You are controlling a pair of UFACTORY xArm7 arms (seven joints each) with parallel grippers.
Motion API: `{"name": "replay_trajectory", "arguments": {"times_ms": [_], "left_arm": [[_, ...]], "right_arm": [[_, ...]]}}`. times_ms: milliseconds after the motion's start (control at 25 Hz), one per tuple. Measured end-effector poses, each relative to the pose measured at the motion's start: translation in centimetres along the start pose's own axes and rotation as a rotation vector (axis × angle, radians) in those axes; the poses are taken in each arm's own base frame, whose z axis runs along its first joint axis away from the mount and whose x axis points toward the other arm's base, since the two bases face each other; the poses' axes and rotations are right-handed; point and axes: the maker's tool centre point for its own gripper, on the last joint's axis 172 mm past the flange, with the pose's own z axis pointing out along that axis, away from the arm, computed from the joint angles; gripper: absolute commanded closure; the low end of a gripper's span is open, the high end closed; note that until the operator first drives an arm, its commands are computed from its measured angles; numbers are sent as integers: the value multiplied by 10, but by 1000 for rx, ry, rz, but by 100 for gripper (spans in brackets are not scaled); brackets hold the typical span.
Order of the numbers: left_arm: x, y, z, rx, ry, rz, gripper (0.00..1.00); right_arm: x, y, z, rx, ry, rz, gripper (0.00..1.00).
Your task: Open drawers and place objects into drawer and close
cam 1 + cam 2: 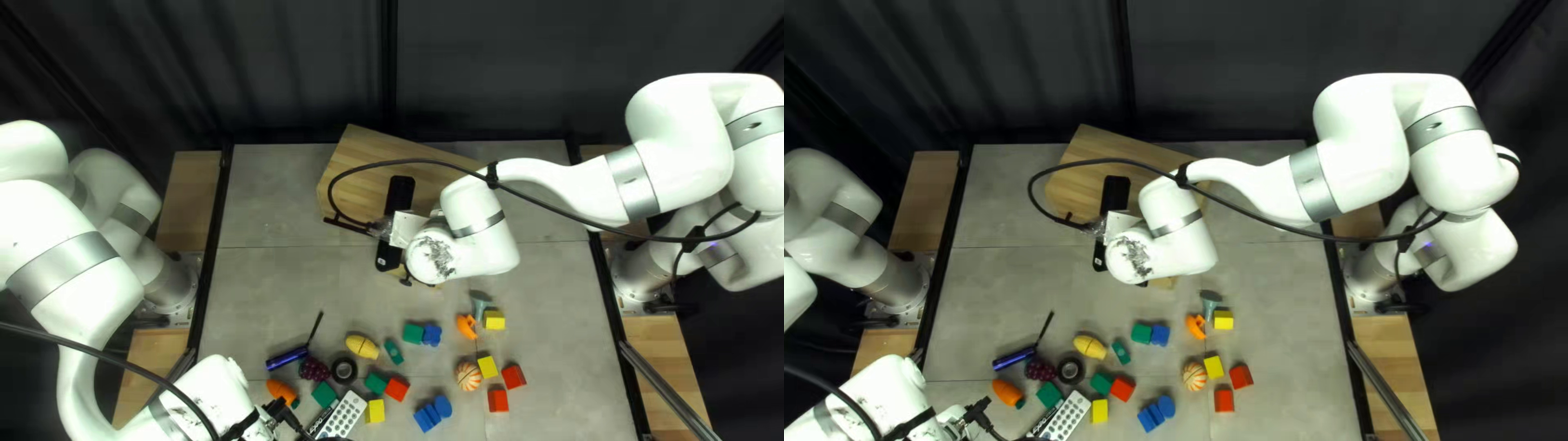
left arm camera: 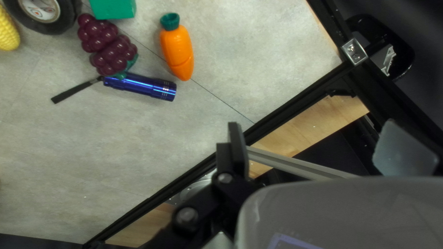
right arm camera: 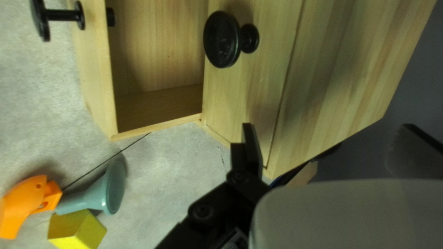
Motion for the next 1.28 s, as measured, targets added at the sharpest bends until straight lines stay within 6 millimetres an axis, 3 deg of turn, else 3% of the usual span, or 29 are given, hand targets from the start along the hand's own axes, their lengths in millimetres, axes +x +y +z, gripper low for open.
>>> {"name": "replay_trajectory", "arguments": {"times_ms": [280, 880, 1280], "left_arm": [[0, 0, 0, 0, 0, 0, 0], [0, 0, 0, 0, 0, 0, 0], [0, 0, 0, 0, 0, 0, 0]], "right_arm": [[-1, 5, 3, -24, 4, -12, 0], [-29, 34, 13, -98, -40, -9, 0], [-46, 41, 18, -114, -57, 2, 0]]}}
